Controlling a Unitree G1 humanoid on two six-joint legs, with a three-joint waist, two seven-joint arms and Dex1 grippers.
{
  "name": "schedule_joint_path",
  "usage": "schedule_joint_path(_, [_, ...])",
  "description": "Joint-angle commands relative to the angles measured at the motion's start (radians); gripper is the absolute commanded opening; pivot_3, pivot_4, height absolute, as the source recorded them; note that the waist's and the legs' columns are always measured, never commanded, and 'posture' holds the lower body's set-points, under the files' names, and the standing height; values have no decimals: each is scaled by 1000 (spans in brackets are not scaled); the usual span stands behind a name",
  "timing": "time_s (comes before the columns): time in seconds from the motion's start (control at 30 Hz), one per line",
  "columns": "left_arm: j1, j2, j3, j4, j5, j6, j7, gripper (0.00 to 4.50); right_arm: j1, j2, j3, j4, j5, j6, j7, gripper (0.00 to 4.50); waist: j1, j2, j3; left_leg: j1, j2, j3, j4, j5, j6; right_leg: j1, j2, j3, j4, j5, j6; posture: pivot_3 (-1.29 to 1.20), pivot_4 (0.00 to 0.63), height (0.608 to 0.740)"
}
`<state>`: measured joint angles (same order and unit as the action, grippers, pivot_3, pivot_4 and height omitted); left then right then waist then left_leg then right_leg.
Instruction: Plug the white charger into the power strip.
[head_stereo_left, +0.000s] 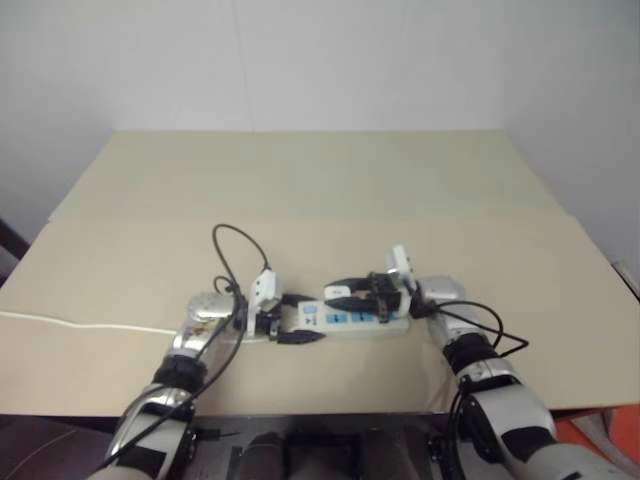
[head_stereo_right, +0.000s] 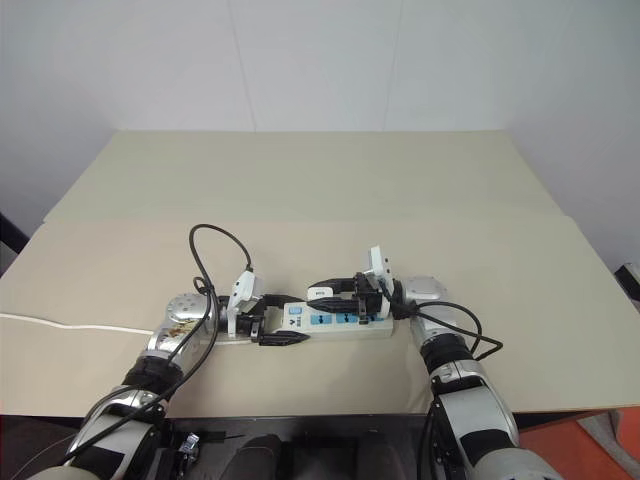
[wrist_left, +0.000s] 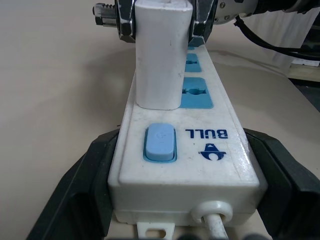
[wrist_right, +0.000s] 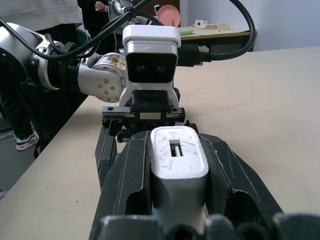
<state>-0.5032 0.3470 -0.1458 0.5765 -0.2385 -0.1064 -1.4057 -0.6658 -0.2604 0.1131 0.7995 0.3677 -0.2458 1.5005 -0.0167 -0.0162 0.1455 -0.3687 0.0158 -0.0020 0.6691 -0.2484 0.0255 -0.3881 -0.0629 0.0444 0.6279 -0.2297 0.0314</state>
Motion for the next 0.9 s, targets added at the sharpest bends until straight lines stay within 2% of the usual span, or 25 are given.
schedule_joint_path(0.03, [2, 29, 6, -51, -17, -3, -32, 3299, 38, -44, 18, 107, -97, 31, -47, 1115, -1, 0, 0, 0, 0, 0, 0, 0, 0, 0, 0, 0, 0, 0, 0, 0, 150, 740])
schedule_joint_path(0.13, [0, 28, 5, -48, -16, -5, -32, 3299, 28, -49, 32, 114, -109, 34, -49, 1115, -2, -1, -1, 0, 0, 0, 0, 0, 0, 0, 0, 0, 0, 0, 0, 0, 150, 740])
schedule_joint_path(0.2, [0, 27, 5, -46, -16, -7, -30, 3299, 28, -52, 36, 116, -113, 11, -56, 1830, -3, -1, -1, 1, 0, 0, 0, 0, 0, 0, 0, 0, 0, 0, 0, 0, 150, 740])
schedule_joint_path(0.27, [0, 26, 5, -44, -15, -9, -28, 3299, 29, -52, 30, 117, -111, -8, -57, 2361, -3, -3, -3, 1, 0, 0, -1, 0, 0, 0, 0, 0, 0, 0, -1, 0, 150, 740])
schedule_joint_path(0.47, [7, 24, 3, -40, -12, -17, -20, 3299, 29, -58, 4, 111, -104, -63, -34, 4490, -3, -8, -6, 1, 1, 0, -3, 0, 0, 0, 0, 0, -1, -1, -2, 0, 150, 740])
schedule_joint_path(0.57, [3, 24, 3, -34, -16, 4, -23, 3299, 25, -65, -1, 110, -110, -78, -30, 4490, -4, -8, -6, 1, 1, 0, -3, 0, 0, 0, 0, 0, -1, -1, -2, 0, 150, 740])
schedule_joint_path(0.63, [3, 29, 0, -34, -12, -7, -30, 4029, 23, -70, -2, 106, -112, -75, -28, 4500, -4, -8, -6, 1, 1, 0, -3, 0, 0, 0, 0, 0, -1, -1, -2, 0, 150, 740])
schedule_joint_path(0.7, [5, 36, 3, -46, -17, -2, -40, 4465, 18, -82, 5, 99, -121, -45, -21, 4500, -4, -8, -6, 1, 1, 0, -3, 0, 0, 0, 0, 0, -1, -1, -2, 0, 150, 740])
schedule_joint_path(0.83, [29, 57, 40, -110, -60, 10, -44, 4465, 24, -99, 7, 74, -121, -31, 6, 4500, 0, -8, -6, 1, 1, -1, -3, 0, 0, 0, 0, 0, -1, -1, -2, 0, 150, 740])
schedule_joint_path(0.9, [73, 64, 101, -174, -95, -46, 4, 4465, 37, -105, -3, 38, -107, -28, 4, 4500, -1, -8, -6, 1, 1, -1, -4, 0, 0, 0, 0, 0, -1, -1, -2, 0, 150, 740])
